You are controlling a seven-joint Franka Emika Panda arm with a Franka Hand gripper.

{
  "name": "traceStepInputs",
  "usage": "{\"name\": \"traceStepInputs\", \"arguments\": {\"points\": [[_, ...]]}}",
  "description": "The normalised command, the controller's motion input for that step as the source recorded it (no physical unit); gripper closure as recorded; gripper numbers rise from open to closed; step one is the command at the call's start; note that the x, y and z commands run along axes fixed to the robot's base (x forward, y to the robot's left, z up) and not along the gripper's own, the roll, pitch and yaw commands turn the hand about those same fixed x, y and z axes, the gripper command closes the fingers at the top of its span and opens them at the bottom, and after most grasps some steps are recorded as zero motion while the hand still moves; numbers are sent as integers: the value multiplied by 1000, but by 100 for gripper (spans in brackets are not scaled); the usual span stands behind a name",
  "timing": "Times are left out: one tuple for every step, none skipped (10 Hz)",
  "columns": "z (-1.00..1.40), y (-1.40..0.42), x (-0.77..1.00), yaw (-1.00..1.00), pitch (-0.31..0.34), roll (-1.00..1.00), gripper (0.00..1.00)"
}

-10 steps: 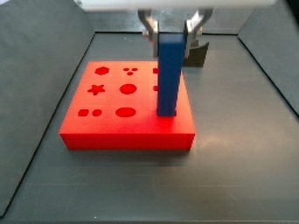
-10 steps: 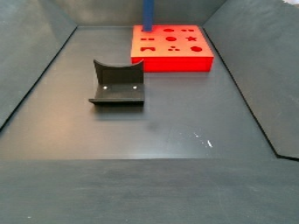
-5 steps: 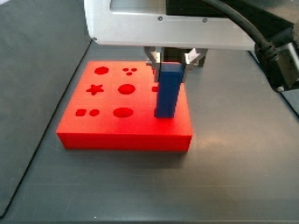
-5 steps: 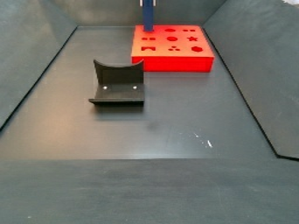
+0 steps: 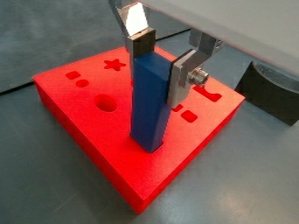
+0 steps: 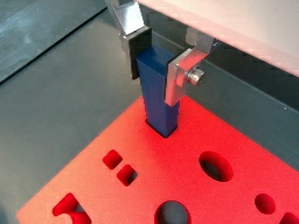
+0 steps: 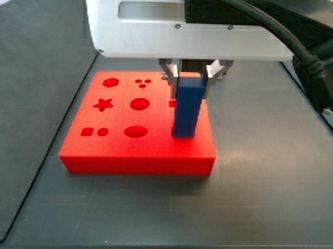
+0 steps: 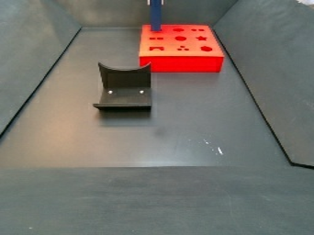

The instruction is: Insert the rectangle object.

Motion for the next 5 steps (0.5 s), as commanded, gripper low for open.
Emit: {"name": "traceStepInputs", "arguments": {"points": [[-103,-211,0,11,0,46,100],[-217,-297,157,111,16,29,100],[-14,-157,0,6,0,0,100],[0,0,51,0,9,0,100],[0,0,0,0,7,0,100]]}}
